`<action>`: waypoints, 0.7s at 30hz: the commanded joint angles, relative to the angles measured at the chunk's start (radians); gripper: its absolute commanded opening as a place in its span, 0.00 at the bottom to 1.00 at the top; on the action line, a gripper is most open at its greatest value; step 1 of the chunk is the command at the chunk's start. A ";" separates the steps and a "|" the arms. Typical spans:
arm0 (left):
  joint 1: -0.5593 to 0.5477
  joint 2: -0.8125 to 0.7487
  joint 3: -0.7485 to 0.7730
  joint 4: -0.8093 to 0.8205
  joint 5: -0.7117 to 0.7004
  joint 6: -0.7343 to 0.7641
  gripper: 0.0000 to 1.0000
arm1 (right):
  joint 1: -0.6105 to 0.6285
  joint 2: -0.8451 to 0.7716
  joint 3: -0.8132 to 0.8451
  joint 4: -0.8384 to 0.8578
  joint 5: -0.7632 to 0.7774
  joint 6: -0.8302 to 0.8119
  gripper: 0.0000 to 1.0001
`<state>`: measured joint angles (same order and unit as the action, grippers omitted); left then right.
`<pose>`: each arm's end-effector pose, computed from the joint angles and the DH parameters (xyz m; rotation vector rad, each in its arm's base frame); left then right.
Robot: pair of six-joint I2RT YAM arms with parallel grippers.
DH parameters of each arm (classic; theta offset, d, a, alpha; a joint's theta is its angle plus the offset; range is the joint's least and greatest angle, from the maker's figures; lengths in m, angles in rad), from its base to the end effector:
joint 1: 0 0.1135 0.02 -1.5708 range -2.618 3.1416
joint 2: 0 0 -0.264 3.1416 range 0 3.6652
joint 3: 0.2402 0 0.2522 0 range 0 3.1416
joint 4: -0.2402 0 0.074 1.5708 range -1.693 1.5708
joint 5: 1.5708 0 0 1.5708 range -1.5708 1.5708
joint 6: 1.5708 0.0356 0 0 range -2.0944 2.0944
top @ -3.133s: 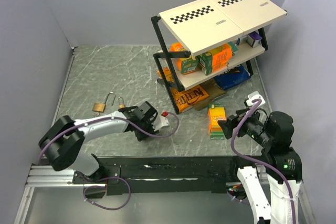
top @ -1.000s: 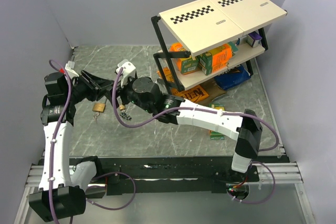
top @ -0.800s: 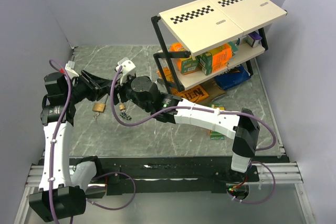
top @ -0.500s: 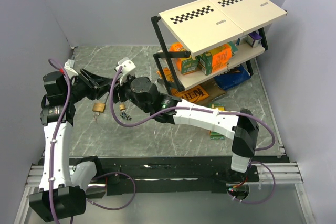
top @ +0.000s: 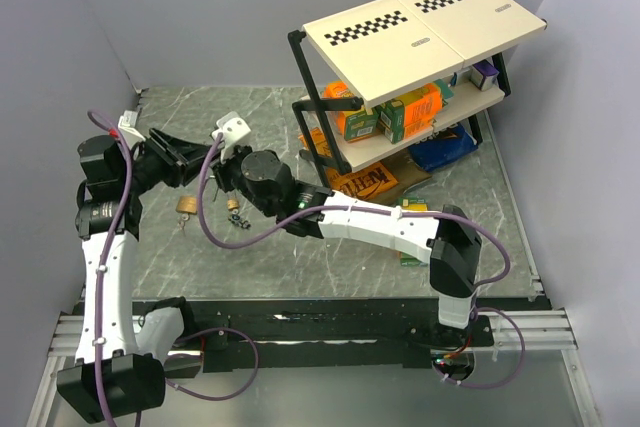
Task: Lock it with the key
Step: Pick up the lock from the center of the board.
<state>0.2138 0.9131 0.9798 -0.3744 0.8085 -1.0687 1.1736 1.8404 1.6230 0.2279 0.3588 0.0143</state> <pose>0.1941 0.0158 0.3688 -0.6638 1.8889 -1.3233 0.1855 0.4099 0.3748 -0.6201 1.4734 0.6529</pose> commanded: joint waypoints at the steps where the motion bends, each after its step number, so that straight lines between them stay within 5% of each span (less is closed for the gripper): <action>1: -0.007 -0.031 -0.004 0.045 0.078 -0.016 0.01 | -0.009 0.006 0.037 0.091 0.063 -0.043 0.24; 4: -0.007 -0.023 -0.009 0.035 0.075 -0.019 0.03 | -0.009 -0.003 0.031 0.093 0.063 -0.056 0.06; 6: -0.008 -0.019 -0.004 0.029 0.070 -0.011 0.18 | -0.011 -0.012 0.025 0.088 0.066 -0.059 0.00; 7: -0.007 -0.017 -0.003 0.023 0.072 -0.002 0.36 | -0.011 -0.023 0.015 0.090 0.063 -0.059 0.00; 9: -0.008 -0.013 0.002 0.014 0.074 0.007 0.57 | -0.014 -0.041 0.003 0.094 0.055 -0.068 0.00; 10: -0.007 -0.014 0.006 -0.012 0.066 0.022 0.84 | -0.015 -0.059 -0.008 0.094 0.045 -0.073 0.00; 12: -0.007 -0.010 0.025 -0.041 0.060 0.053 0.99 | -0.020 -0.096 -0.031 0.082 0.031 -0.076 0.00; 16: 0.002 0.004 0.097 -0.127 0.087 0.246 0.96 | -0.025 -0.177 -0.090 0.050 -0.020 -0.102 0.00; 21: 0.004 0.039 0.298 -0.444 0.041 0.626 0.96 | -0.026 -0.311 -0.185 -0.028 -0.159 -0.119 0.00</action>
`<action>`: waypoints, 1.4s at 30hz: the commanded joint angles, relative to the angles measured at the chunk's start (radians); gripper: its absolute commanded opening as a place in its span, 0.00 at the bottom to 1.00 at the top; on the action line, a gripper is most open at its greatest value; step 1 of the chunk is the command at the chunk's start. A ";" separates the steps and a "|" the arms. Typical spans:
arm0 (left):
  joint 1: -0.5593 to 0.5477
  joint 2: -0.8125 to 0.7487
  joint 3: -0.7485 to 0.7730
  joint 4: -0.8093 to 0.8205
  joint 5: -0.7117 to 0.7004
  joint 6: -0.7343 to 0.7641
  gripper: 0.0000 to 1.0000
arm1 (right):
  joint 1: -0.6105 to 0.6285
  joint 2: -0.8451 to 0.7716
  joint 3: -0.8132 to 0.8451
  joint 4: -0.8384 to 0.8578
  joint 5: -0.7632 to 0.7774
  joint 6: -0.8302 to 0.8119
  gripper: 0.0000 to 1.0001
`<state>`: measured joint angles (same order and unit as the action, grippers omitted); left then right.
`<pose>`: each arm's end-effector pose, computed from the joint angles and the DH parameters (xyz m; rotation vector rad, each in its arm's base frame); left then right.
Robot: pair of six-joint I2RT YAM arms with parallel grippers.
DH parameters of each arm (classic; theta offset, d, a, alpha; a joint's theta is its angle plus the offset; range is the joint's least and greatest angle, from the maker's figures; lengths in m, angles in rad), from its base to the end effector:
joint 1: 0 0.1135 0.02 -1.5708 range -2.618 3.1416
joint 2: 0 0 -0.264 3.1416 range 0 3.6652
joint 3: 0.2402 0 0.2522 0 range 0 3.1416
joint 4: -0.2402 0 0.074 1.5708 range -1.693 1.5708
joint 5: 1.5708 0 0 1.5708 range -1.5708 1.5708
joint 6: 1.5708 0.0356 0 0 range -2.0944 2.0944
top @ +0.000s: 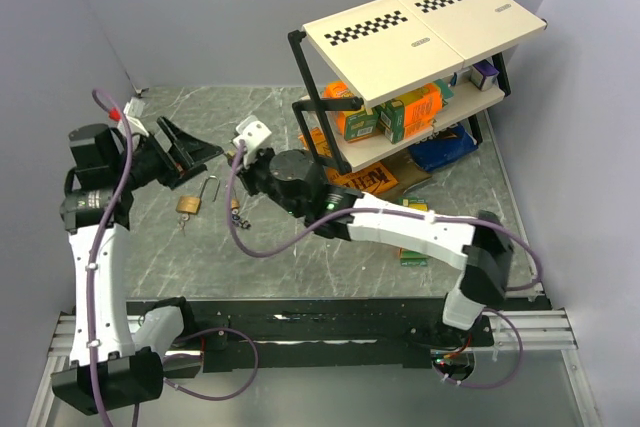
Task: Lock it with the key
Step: Pick up the lock from the center of the board, then lock the lock.
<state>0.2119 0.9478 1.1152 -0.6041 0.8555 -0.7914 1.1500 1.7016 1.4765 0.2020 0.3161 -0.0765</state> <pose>0.1872 0.0128 0.3867 -0.4460 2.0029 -1.2195 0.1794 0.3737 0.3766 -0.7189 1.4556 0.5818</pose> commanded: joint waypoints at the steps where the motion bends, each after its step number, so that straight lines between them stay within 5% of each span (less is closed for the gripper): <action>1: 0.006 0.011 0.185 -0.252 -0.013 0.389 0.96 | -0.003 -0.190 -0.056 -0.012 -0.135 -0.041 0.00; 8: 0.006 0.052 0.258 -0.474 0.207 0.682 0.96 | -0.003 -0.358 -0.200 -0.094 -0.346 -0.143 0.00; 14: 0.006 -0.003 0.216 -0.589 0.335 1.088 0.99 | -0.007 -0.479 -0.265 -0.194 -0.525 -0.158 0.00; 18: 0.004 -0.076 0.180 -0.730 0.431 1.480 0.90 | -0.025 -0.513 -0.262 -0.277 -0.615 -0.135 0.00; 22: 0.003 -0.193 0.086 -0.757 0.428 1.687 0.88 | -0.041 -0.507 -0.237 -0.340 -0.722 -0.114 0.00; 26: -0.014 -0.245 0.029 -0.631 0.439 1.676 0.86 | -0.044 -0.481 -0.208 -0.378 -0.807 -0.095 0.00; 33: -0.152 -0.141 0.071 -0.763 0.406 1.888 0.76 | -0.059 -0.467 -0.196 -0.409 -0.835 -0.072 0.00; 42: -0.341 -0.172 -0.018 -0.428 0.340 1.529 0.54 | -0.065 -0.454 -0.197 -0.392 -0.850 -0.062 0.00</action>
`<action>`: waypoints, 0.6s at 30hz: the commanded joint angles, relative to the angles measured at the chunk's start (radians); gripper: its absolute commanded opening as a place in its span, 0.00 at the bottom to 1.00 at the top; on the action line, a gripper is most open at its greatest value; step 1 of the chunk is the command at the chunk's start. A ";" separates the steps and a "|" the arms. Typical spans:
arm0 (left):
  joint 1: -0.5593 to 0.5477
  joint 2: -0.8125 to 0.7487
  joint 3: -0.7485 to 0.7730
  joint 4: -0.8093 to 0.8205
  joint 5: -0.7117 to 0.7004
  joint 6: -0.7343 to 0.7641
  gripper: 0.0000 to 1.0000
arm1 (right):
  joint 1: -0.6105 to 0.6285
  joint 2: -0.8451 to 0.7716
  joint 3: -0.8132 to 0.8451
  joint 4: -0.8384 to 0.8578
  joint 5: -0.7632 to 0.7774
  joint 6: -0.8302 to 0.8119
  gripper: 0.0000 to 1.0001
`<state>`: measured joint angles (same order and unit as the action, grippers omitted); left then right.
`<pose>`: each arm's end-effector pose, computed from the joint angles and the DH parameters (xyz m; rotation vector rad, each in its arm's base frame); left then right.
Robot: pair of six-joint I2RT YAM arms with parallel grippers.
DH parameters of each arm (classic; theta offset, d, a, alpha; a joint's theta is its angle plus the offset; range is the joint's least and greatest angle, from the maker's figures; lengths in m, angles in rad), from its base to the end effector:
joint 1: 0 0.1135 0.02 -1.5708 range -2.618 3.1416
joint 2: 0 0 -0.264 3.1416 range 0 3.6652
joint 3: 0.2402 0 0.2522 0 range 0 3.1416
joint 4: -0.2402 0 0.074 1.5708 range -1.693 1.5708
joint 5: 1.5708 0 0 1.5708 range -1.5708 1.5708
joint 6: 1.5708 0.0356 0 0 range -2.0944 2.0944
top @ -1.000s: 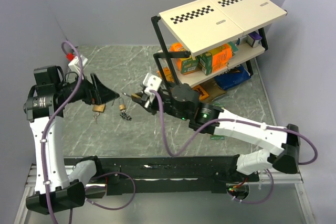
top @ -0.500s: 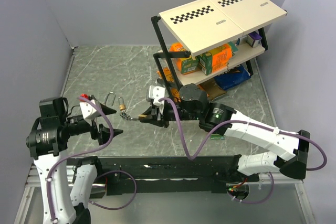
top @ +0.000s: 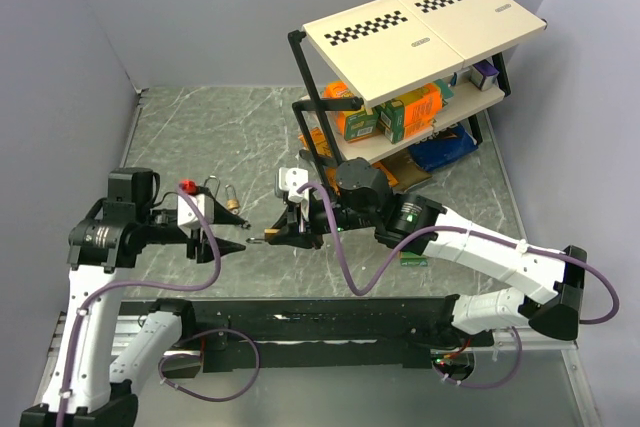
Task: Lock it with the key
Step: Lock the lock.
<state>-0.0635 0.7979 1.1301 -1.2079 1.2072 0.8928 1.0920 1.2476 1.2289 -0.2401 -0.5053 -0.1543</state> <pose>0.1009 -0.0398 0.3725 1.2925 1.4651 -0.9195 0.1155 0.2599 0.3923 -1.4214 1.3281 1.1030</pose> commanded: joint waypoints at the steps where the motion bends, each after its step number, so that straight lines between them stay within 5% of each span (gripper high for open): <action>1: -0.076 -0.026 -0.041 0.183 -0.018 -0.160 0.52 | -0.009 0.001 0.050 0.050 -0.027 0.019 0.00; 11: -0.197 -0.035 -0.105 0.330 -0.110 -0.311 0.42 | -0.020 0.015 0.066 0.051 -0.022 0.029 0.00; 18: -0.214 -0.034 -0.115 0.338 -0.118 -0.319 0.13 | -0.018 0.010 0.058 0.053 -0.027 0.030 0.00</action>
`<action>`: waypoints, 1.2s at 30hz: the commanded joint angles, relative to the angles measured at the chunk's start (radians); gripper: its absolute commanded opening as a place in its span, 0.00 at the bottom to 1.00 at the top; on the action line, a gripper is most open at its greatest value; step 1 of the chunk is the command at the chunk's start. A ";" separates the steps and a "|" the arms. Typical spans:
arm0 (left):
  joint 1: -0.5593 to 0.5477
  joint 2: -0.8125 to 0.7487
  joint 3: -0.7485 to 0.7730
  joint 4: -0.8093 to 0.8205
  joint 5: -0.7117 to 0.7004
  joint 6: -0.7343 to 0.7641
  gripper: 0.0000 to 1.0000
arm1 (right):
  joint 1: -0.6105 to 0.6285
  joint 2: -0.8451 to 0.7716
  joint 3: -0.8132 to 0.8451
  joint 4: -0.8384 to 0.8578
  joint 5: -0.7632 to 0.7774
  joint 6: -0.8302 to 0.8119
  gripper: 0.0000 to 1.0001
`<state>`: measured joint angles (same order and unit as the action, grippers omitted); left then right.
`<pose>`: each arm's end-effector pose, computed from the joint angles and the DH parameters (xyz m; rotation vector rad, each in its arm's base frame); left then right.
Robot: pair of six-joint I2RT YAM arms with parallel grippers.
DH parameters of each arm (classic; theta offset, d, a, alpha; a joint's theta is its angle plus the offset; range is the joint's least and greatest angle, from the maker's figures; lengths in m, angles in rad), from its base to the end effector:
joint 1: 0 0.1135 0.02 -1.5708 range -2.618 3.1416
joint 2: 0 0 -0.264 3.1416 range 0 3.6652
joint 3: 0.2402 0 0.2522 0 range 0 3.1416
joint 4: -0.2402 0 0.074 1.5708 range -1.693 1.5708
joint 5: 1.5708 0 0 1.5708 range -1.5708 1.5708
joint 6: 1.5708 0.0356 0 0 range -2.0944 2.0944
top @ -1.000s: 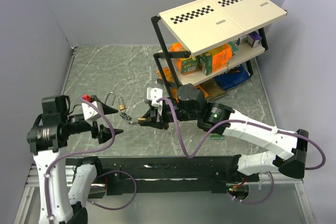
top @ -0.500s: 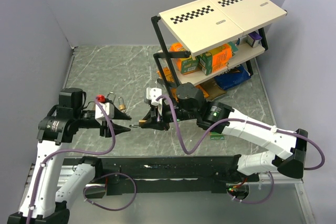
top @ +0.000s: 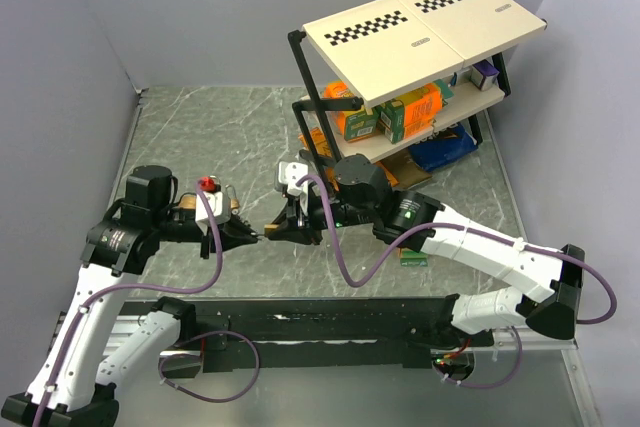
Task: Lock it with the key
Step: Lock the lock.
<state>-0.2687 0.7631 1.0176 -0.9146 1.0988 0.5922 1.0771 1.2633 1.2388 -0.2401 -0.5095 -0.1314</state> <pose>0.1096 -0.0631 0.3604 1.3088 1.4870 -0.9970 0.1211 0.2617 0.3916 -1.4024 1.3595 1.1116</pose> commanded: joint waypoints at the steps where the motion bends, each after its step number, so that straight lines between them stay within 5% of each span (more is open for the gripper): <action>1: -0.009 -0.004 -0.007 0.055 -0.014 -0.023 0.11 | -0.006 -0.008 0.045 0.055 -0.018 0.006 0.00; 4: -0.010 -0.024 -0.025 0.124 -0.033 -0.080 0.01 | -0.006 -0.015 0.039 0.056 -0.006 0.004 0.00; 5: -0.010 -0.030 -0.030 0.152 -0.037 -0.150 0.01 | -0.006 -0.016 0.039 0.044 -0.007 -0.002 0.35; 6: -0.009 -0.033 -0.034 0.178 -0.036 -0.187 0.01 | -0.008 -0.018 0.040 0.035 -0.011 -0.013 0.54; 8: -0.009 -0.035 -0.048 0.247 -0.042 -0.285 0.01 | -0.008 -0.031 0.042 0.018 -0.021 -0.055 0.71; 19: -0.009 0.002 -0.077 0.384 -0.073 -0.471 0.01 | -0.006 -0.119 -0.018 -0.073 -0.090 -0.217 0.64; 29: -0.009 0.019 -0.024 0.287 0.025 -0.371 0.01 | -0.036 -0.133 0.004 -0.125 0.049 -0.110 0.98; 36: -0.009 0.024 0.002 0.237 0.090 -0.316 0.01 | -0.040 -0.054 0.090 -0.236 0.065 -0.091 0.99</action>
<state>-0.2775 0.7895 0.9707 -0.6720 1.0985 0.2359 1.0435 1.1904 1.2621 -0.4274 -0.4461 -0.2321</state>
